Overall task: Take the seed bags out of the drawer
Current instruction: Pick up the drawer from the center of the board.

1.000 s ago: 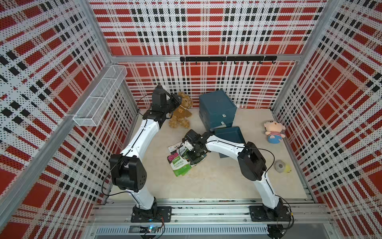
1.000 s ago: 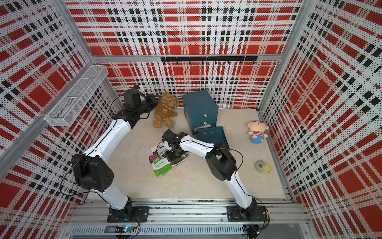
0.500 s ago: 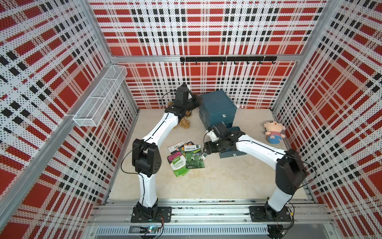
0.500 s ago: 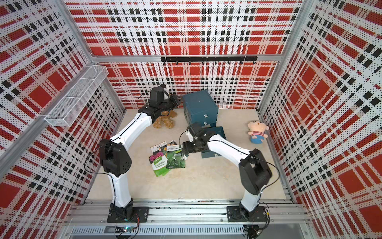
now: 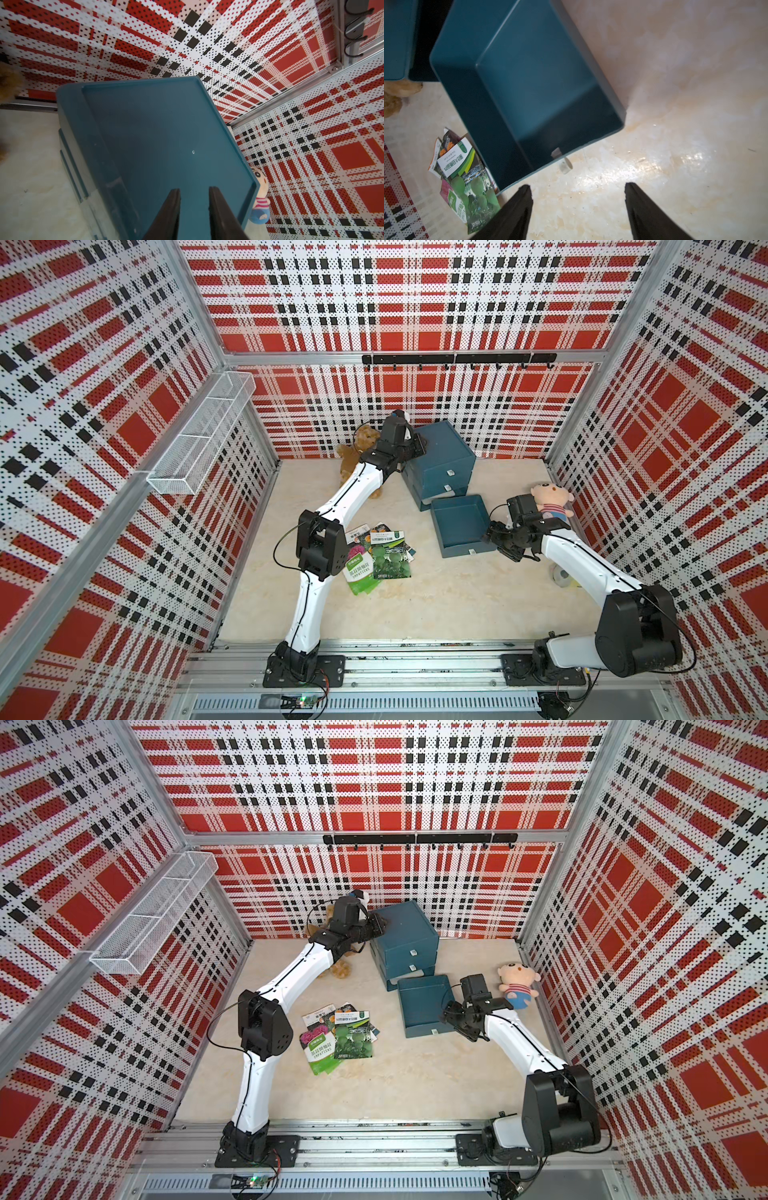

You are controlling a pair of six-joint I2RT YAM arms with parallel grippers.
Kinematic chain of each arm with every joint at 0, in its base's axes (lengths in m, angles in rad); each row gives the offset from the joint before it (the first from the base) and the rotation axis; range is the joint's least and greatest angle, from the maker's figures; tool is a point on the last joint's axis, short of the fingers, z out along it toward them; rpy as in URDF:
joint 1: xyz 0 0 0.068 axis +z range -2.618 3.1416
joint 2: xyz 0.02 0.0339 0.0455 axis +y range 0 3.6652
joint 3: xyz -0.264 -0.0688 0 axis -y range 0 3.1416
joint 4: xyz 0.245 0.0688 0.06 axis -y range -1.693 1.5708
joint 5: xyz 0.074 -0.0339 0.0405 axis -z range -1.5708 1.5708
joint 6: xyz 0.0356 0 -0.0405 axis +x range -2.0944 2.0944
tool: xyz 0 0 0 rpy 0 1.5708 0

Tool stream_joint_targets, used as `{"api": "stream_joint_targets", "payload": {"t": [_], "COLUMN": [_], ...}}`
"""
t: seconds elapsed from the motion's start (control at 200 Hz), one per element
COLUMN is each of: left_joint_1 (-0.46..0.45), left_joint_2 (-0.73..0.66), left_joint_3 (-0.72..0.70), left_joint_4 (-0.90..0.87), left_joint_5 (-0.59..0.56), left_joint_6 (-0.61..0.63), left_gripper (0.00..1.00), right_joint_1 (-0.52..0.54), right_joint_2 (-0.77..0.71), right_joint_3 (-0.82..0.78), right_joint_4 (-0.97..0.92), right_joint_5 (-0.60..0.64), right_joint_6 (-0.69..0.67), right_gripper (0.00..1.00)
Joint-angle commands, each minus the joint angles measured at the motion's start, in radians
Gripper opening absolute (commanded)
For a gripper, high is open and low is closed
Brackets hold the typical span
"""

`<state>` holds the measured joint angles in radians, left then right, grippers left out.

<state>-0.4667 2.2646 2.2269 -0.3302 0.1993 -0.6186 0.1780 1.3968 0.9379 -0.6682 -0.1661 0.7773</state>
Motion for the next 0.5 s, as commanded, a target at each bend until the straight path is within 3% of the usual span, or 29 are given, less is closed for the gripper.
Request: {"api": "stream_joint_targets", "payload": {"t": [0.0, 0.246, 0.496], "left_joint_1": [-0.006, -0.014, -0.016], "left_joint_2": [0.034, 0.051, 0.094], "left_joint_3": [0.034, 0.063, 0.115], "left_joint_4": [-0.019, -0.019, -0.015], "left_joint_5": [-0.020, -0.028, 0.003], "left_joint_6": [0.041, 0.062, 0.064], "left_gripper": [0.30, 0.30, 0.31], "right_joint_1": [-0.002, -0.002, -0.002], "right_joint_2": [0.044, 0.101, 0.200], "right_joint_3": [-0.012, 0.006, 0.101], "right_joint_4": [0.012, 0.094, 0.076], "right_joint_5": [-0.051, -0.091, -0.095], "right_joint_6": [0.036, 0.132, 0.087], "right_gripper": [0.76, 0.76, 0.74]}}
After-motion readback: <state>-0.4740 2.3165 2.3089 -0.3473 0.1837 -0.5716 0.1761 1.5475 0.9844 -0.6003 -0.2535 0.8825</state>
